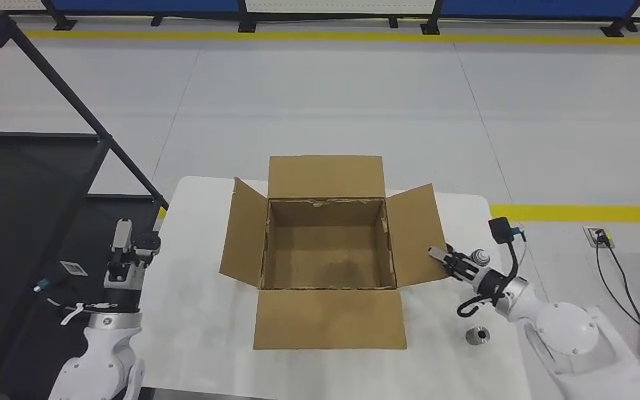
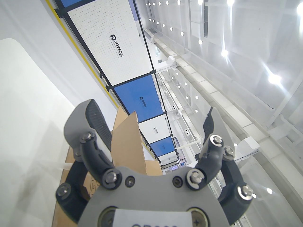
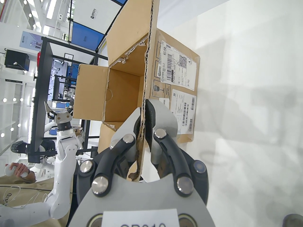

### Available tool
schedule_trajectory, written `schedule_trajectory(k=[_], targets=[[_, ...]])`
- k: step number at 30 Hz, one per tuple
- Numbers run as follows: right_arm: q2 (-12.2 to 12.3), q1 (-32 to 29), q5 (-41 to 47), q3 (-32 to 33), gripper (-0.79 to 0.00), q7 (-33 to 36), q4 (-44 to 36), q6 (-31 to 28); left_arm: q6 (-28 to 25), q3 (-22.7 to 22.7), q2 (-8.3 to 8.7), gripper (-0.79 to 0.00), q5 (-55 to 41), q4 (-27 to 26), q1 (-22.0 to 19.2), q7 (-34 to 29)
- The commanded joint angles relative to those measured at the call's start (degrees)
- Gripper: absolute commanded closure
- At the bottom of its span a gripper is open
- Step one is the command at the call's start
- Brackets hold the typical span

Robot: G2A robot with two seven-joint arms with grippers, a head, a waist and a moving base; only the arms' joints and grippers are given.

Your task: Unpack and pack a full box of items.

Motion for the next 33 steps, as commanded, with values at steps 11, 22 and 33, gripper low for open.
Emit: schedule_trajectory(k=[11, 22, 33], targets=[[1.9, -24.6, -18.0, 18.1, -0.785, -7.0, -13.0, -6.1, 0.6, 1.7, -0.40, -0.785, 0.7, 0.0, -2.9, -3.4], [2.2, -36.0, -37.9, 21.4, -0.785, 3.1, -16.9, 3.5, 0.6, 2.4, -0.75, -0.785, 1.0, 0.5, -4.6, -4.7], [1.3, -25.3, -46.4, 9.7, -0.785, 10.9, -10.8, 9.6, 0.0, 2.2, -1.01, -0.785, 0.2, 0.9, -4.3, -6.1]])
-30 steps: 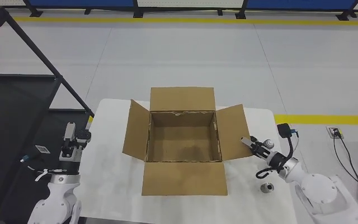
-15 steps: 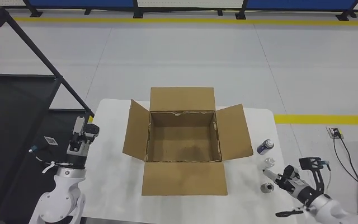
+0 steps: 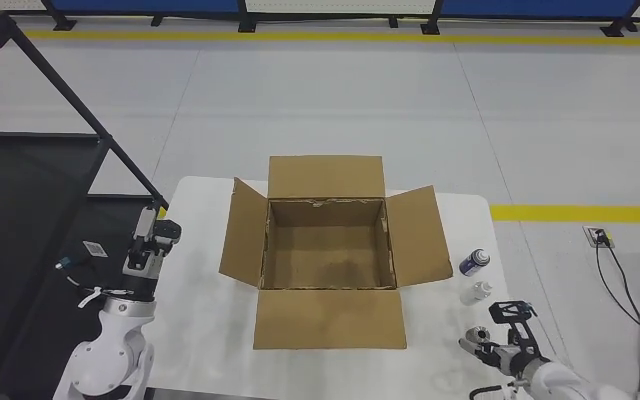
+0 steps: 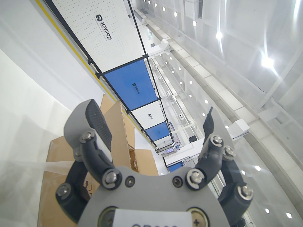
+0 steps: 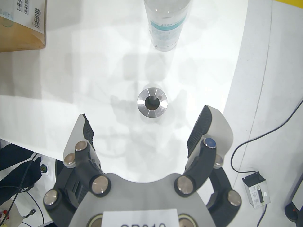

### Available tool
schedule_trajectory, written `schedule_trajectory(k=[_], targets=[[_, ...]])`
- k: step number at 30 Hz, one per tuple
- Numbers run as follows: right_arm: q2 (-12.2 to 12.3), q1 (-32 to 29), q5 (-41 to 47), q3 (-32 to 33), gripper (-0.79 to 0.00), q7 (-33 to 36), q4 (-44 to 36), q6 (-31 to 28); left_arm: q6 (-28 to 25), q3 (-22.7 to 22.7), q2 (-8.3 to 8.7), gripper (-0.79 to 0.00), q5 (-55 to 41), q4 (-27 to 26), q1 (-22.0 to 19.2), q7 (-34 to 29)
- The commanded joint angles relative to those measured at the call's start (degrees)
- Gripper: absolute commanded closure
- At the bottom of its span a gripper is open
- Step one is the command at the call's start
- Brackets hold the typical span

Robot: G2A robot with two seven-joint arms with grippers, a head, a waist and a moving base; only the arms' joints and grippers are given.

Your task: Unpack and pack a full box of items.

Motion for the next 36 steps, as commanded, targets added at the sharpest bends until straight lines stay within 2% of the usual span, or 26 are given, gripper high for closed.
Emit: schedule_trajectory(k=[1, 3, 4, 7, 13, 14, 16, 20, 21, 25, 28, 36], targets=[[-0.2, 1.3, -0.3, -1.3, -0.785, 0.3, 1.0, -0.2, 0.1, -0.1, -0.04, -0.785, -0.4, 0.1, 0.1, -0.2], [-0.4, 2.3, -0.4, -2.2, -0.785, 0.5, 2.2, -0.3, 0.0, -0.2, -0.08, -0.785, -0.4, 0.1, 0.1, -0.4], [-0.5, 2.9, -0.4, -2.6, -0.671, 0.7, 2.8, -0.2, 0.0, -0.2, -0.10, -0.785, -0.4, 0.1, 0.1, -0.5], [-0.8, 4.5, 0.0, -3.6, -0.545, 0.9, 4.5, -0.4, -0.1, -0.3, -0.14, -0.785, 0.0, 0.0, 0.2, -0.9], [-1.2, 7.3, 1.1, -4.9, -0.520, 1.6, 8.0, -1.5, -0.2, -0.4, -0.28, -0.785, 0.1, 0.1, 0.4, -1.1], [-1.3, 7.7, 1.3, -5.1, -0.431, 1.7, 8.6, -1.7, -0.2, -0.5, -0.30, -0.785, 0.2, 0.1, 0.5, -1.1], [-1.5, 8.5, 1.7, -5.3, -0.342, 1.8, 9.6, -2.1, -0.2, -0.5, -0.35, -0.785, 0.3, 0.0, 0.5, -1.1], [-1.7, 9.2, 2.6, -5.2, -0.049, 1.0, 10.4, -2.7, -0.1, -0.6, -0.45, -0.785, 0.6, -0.1, 0.6, -0.9], [-1.8, 9.1, 3.0, -4.9, 0.000, 0.2, 10.1, -2.5, -0.1, -0.6, -0.47, -0.785, 0.7, -0.1, 0.6, -0.9], [-1.7, 7.4, 5.4, -1.9, 0.000, -2.5, 6.5, -3.4, -0.1, -0.7, -0.56, -0.785, 0.7, -0.1, 0.6, -0.8], [-1.6, 4.5, 7.5, 2.2, 0.000, -4.3, 0.0, -3.4, -0.3, -0.9, -0.63, -0.785, 0.6, -0.1, 0.6, -0.8], [-2.1, -1.8, 10.3, 10.7, 0.000, -8.6, -20.8, 3.7, -1.6, -1.5, -0.88, -0.785, -0.4, 0.0, 1.7, 0.0]])
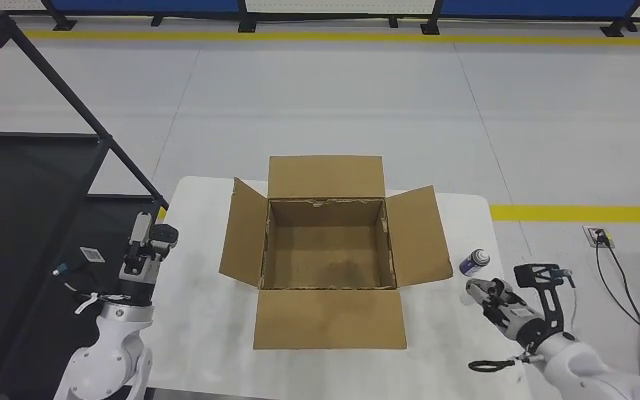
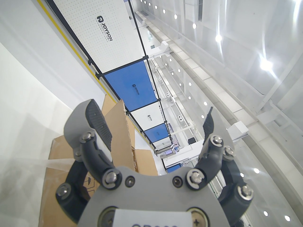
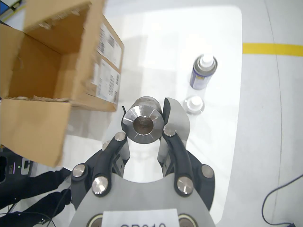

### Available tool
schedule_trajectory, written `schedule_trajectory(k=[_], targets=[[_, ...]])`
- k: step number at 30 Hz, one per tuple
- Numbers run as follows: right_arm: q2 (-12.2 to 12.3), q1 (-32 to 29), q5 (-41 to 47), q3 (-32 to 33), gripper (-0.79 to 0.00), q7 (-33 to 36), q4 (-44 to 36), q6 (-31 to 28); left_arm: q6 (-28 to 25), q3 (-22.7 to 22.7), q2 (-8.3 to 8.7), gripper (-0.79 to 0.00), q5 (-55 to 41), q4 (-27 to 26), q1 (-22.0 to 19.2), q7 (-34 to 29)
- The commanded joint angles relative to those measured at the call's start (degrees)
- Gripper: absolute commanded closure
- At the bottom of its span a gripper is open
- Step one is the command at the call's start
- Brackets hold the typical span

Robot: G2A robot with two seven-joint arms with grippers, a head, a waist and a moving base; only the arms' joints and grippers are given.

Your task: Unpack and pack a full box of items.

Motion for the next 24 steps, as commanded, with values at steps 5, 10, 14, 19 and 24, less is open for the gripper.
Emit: schedule_trajectory(k=[5, 10, 14, 19, 24], targets=[[-0.1, 5.2, 3.5, -0.9, 0.000, 3.7, -6.1, 0.0, -1.1, -0.7, -0.24, -0.785, -1.5, 0.0, 1.2, 0.9], [-0.5, 19.2, 4.1, -10.7, 0.000, 8.5, -2.2, 2.5, -1.7, -0.6, -0.43, -0.785, -1.8, -0.2, 1.9, 1.1], [-1.9, 33.5, 2.4, -23.9, 0.000, 10.8, 3.8, 6.0, -1.9, -0.9, -0.57, -0.785, -2.0, -0.2, 2.6, 1.6], [-5.9, 50.3, -2.3, -43.1, 0.000, 11.4, 13.6, 10.8, -2.2, -1.8, -0.69, -0.785, -2.5, -0.6, 3.6, 1.9], [-12.1, 62.7, -5.0, -59.7, 0.000, 9.9, 24.7, 15.4, -2.6, -2.4, -0.84, -0.785, -2.8, -0.9, 4.4, 2.2]])
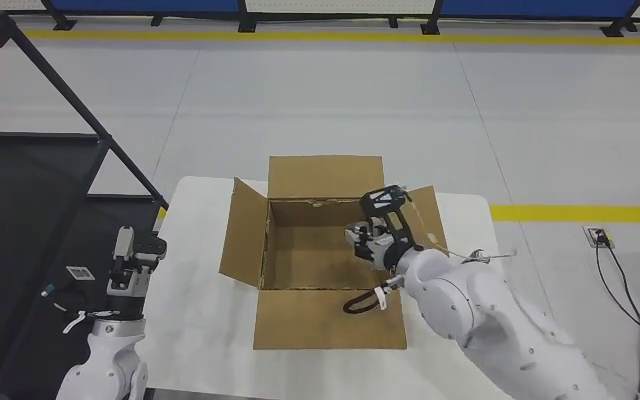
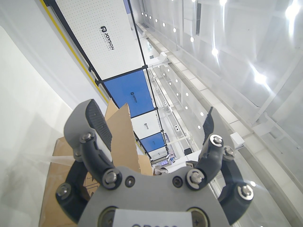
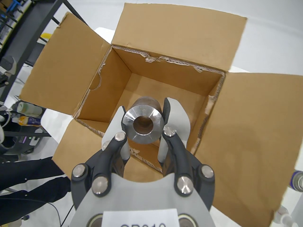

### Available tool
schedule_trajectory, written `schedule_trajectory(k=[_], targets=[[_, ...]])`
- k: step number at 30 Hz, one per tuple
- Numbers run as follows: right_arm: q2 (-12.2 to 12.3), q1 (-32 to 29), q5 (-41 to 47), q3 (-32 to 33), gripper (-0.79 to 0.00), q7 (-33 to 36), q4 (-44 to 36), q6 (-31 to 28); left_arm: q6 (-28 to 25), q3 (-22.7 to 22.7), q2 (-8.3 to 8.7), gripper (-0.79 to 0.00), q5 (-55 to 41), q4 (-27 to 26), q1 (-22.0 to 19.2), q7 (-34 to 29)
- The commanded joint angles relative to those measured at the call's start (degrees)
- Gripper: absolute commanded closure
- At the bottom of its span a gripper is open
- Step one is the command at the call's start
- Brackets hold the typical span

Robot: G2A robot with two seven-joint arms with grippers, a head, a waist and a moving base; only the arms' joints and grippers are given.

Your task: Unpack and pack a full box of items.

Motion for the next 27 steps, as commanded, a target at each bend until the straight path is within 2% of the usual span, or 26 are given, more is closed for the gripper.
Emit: schedule_trajectory(k=[1, 5, 11, 16, 22, 24, 27], targets=[[-2.7, 4.9, -0.4, -6.4, 0.000, -0.9, 5.0, 1.6, -0.3, -0.3, -0.06, -0.785, -0.3, -0.2, 0.4, 0.2], [-9.0, 11.6, 0.4, -15.7, 0.000, -2.4, 16.6, 4.0, -0.9, -1.1, -0.19, -0.785, -0.9, -0.9, 1.4, 0.7], [-19.1, 17.6, 1.4, -25.0, 0.000, -3.0, 36.0, 5.3, -1.4, -1.9, -0.35, -0.785, -1.2, -1.7, 2.4, 0.5], [-26.8, 19.5, 2.9, -28.4, 0.000, -2.5, 49.2, 4.0, -1.6, -2.5, -0.47, -0.785, -1.3, -1.9, 2.8, 0.2], [-33.8, 20.3, 3.2, -29.8, 0.000, -4.0, 61.5, 2.5, -1.7, -3.1, -0.57, -0.785, -1.8, -1.7, 2.8, -0.5], [-35.7, 20.4, 3.1, -29.9, -0.191, -4.0, 64.8, 2.1, -1.8, -3.4, -0.60, -0.785, -2.0, -1.5, 2.8, -0.7], [-38.2, 20.7, 2.9, -30.0, -0.234, -4.1, 69.0, 1.2, -1.9, -3.6, -0.66, -0.785, -2.2, -1.4, 2.8, -1.0]])
